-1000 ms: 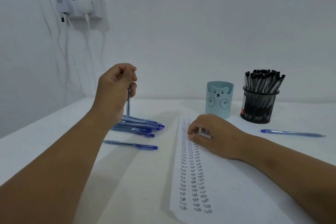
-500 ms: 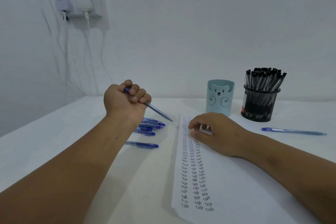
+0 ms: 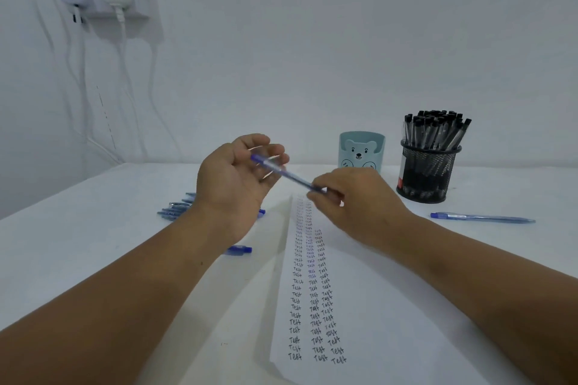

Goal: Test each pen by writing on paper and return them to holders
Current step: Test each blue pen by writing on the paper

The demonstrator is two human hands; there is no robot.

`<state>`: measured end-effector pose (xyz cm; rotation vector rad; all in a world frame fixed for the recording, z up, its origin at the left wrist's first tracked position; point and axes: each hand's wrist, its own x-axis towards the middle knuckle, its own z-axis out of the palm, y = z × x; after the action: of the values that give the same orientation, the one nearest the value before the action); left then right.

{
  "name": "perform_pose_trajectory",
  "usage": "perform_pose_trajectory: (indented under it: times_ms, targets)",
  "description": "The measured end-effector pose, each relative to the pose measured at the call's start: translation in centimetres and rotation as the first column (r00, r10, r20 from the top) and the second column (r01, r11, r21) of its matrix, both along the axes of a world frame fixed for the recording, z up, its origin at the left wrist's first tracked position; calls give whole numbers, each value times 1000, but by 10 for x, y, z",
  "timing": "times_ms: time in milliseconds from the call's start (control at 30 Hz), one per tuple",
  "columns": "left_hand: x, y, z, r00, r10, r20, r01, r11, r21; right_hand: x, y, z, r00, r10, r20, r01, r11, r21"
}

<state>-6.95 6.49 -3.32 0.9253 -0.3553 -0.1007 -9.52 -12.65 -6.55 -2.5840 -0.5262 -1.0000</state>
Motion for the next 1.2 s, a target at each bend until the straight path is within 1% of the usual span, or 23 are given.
perform_pose_trajectory:
  times_ms: [33, 67, 100, 133, 167, 200, 233, 267, 300, 333, 367, 400, 500, 633, 733, 833, 1067, 1200]
  targets:
    - [4, 1, -1, 999, 34, 37, -38, 993, 114, 1, -5, 0, 997, -47, -62, 52, 996, 79]
    - [9, 2, -3, 994, 66, 92, -87, 964, 251, 2, -9, -1, 989, -76, -126, 98, 979, 177]
    - [12, 4, -6, 979, 72, 188, -148, 891, 429, 2, -12, -2, 980, -79, -184, 130, 950, 283]
    - [14, 7, -10, 949, 24, 314, -223, 754, 618, 2, -15, -3, 968, -55, -244, 148, 912, 381]
    - [15, 10, -14, 906, -79, 417, -300, 575, 761, 3, -16, -3, 953, -4, -303, 153, 869, 470]
    - [15, 12, -19, 859, -199, 472, -364, 411, 836, 2, -16, -2, 936, 66, -346, 147, 820, 553]
    - [15, 14, -23, 825, -295, 482, -400, 298, 867, 2, -15, -1, 919, 141, -367, 132, 769, 625]
    - [15, 16, -25, 812, -355, 464, -406, 228, 885, 2, -13, 0, 904, 210, -372, 118, 716, 688]
    - [15, 17, -26, 814, -385, 436, -397, 179, 900, 2, -11, 2, 887, 268, -375, 113, 663, 740]
    - [17, 18, -26, 817, -401, 415, -387, 153, 909, 2, -8, 3, 868, 315, -382, 115, 621, 775]
    - [18, 19, -26, 815, -415, 404, -383, 139, 913, 2, -6, 3, 849, 351, -394, 120, 600, 791]
    - [20, 19, -26, 814, -420, 402, -381, 138, 914, 2, -4, 3, 832, 374, -409, 120, 600, 791]
    - [22, 20, -27, 804, -434, 407, -376, 160, 913, 3, -2, 0, 800, 401, -447, 103, 642, 760]
    - [24, 20, -27, 816, -428, 390, -364, 145, 920, 6, -3, -3, 786, 373, -493, 96, 714, 694]
    - [25, 21, -28, 815, -434, 385, -358, 145, 922, 10, -3, -6, 783, 327, -529, 106, 767, 633]
    - [26, 21, -28, 814, -437, 382, -353, 150, 923, 10, -2, -7, 791, 299, -533, 93, 803, 588]
    - [27, 21, -28, 814, -440, 378, -345, 157, 925, 9, -1, -7, 806, 257, -533, 92, 836, 541]
    - [26, 21, -27, 814, -446, 373, -346, 144, 927, 9, 0, -7, 821, 232, -521, 80, 857, 509]
